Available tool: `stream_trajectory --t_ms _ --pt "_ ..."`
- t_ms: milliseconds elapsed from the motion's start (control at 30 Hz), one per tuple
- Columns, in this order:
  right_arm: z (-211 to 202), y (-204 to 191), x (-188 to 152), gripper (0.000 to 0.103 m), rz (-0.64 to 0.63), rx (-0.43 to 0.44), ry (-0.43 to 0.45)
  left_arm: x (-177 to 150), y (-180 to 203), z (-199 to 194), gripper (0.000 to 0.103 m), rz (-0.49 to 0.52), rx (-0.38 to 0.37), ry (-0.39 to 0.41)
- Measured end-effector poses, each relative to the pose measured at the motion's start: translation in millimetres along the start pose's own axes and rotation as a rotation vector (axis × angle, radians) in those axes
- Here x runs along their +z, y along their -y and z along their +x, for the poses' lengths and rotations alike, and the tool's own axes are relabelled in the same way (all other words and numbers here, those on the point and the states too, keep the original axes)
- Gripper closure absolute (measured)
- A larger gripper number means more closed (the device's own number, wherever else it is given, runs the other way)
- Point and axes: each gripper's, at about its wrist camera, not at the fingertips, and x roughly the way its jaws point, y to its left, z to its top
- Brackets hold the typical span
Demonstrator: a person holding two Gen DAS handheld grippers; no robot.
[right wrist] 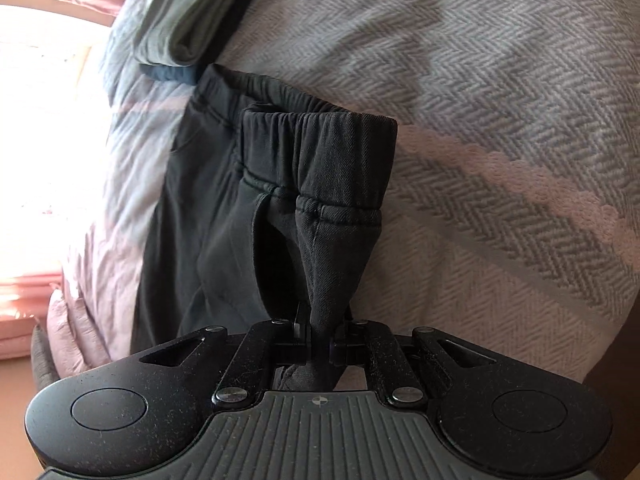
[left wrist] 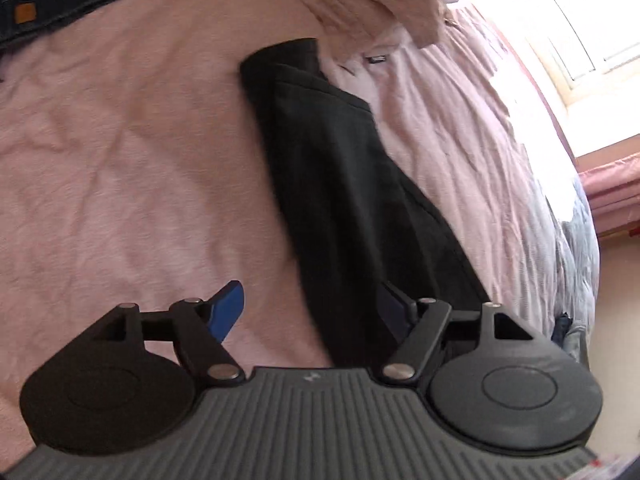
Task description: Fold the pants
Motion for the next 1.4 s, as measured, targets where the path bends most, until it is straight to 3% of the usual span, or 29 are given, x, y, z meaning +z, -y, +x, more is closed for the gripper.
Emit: stream_trajectory --t_ms 33,100,300,367,400,433,467,533,567,667,767,867,933,1000,1067,1133,1200,1267,1333,1400 --pt "0.4 1.5 0.4 0.087 0.006 -0.018 0.006 5.3 15.4 9.0 0.029 0.027 -0.01 -0.008" --pt "-3.7 5.5 0.5 0.067 0.023 -0.035 0.041 18.1 53.3 36.3 0.02 0.095 -0.003 -0.026" --pt "-19.2 29.2 11.9 0.06 0.125 -0.015 0.149 31.9 126.6 109.0 0.021 0.262 0.097 -0.093" --pt "-16.1 33.5 14.6 0.06 0.131 -0.008 0.137 33.5 134.9 131.2 0.039 0.31 0.148 -0.112" --pt "-14.4 34.1 15.5 0.06 0.128 -0.011 0.14 31.3 136.6 135.8 0.073 0.335 0.177 -0.121" --pt "-12.7 34.8 15.6 0.06 0.125 -0.008 0.144 28.3 136.0 135.7 0.095 0.355 0.203 -0.124" --pt "-11.9 34.8 15.4 0.06 0.122 0.0 0.148 25.6 131.6 130.0 0.102 0.37 0.197 -0.119" --pt "-10.9 36.0 14.7 0.06 0.118 0.027 0.163 20.3 118.3 104.4 0.103 0.381 0.177 -0.069" --pt "-10.6 36.5 14.8 0.06 0.111 0.04 0.168 17.8 107.9 84.9 0.103 0.374 0.167 -0.038" --pt "-13.8 32.1 18.2 0.077 0.034 0.047 0.169 5.9 56.1 19.5 0.102 0.268 0.152 0.032" --pt "-14.9 28.3 22.0 0.083 -0.042 0.05 0.119 -24.7 -11.9 -40.3 0.102 0.14 0.205 0.082" --pt "-17.2 25.9 24.2 0.083 -0.107 0.051 0.08 -75.2 -87.8 -78.0 0.102 -0.039 0.275 0.079" --pt "-16.4 28.8 26.0 0.083 -0.125 0.03 0.065 -111.5 -125.1 -87.4 0.101 -0.1 0.368 0.065" --pt "-12.2 32.8 30.0 0.08 -0.115 0.013 0.035 -139.1 -153.2 -89.1 0.085 -0.151 0.475 0.029" --pt "-10.6 37.4 32.1 0.076 -0.092 0.009 0.017 -154.2 -169.2 -95.2 0.078 -0.21 0.459 0.04" --pt "-10.7 41.0 30.4 0.069 -0.095 0.01 0.009 -159.5 -174.2 -101.7 0.058 -0.251 0.392 0.079" --pt "-9.6 44.3 25.2 0.062 -0.102 0.005 0.009 -158.3 -174.3 -103.8 0.047 -0.26 0.34 0.125" --pt "-7.3 49.7 18.5 0.059 -0.103 0.002 0.018 -152.0 -175.6 -99.6 0.046 -0.278 0.28 0.154" --pt "-3.2 54.4 10.7 0.059 -0.1 0.003 0.039 -141.3 -178.5 -91.8 0.039 -0.311 0.216 0.167" --pt "0.7 58.0 3.8 0.059 -0.096 0.004 0.076 -129.0 -183.3 -74.1 0.036 -0.312 0.196 0.162"
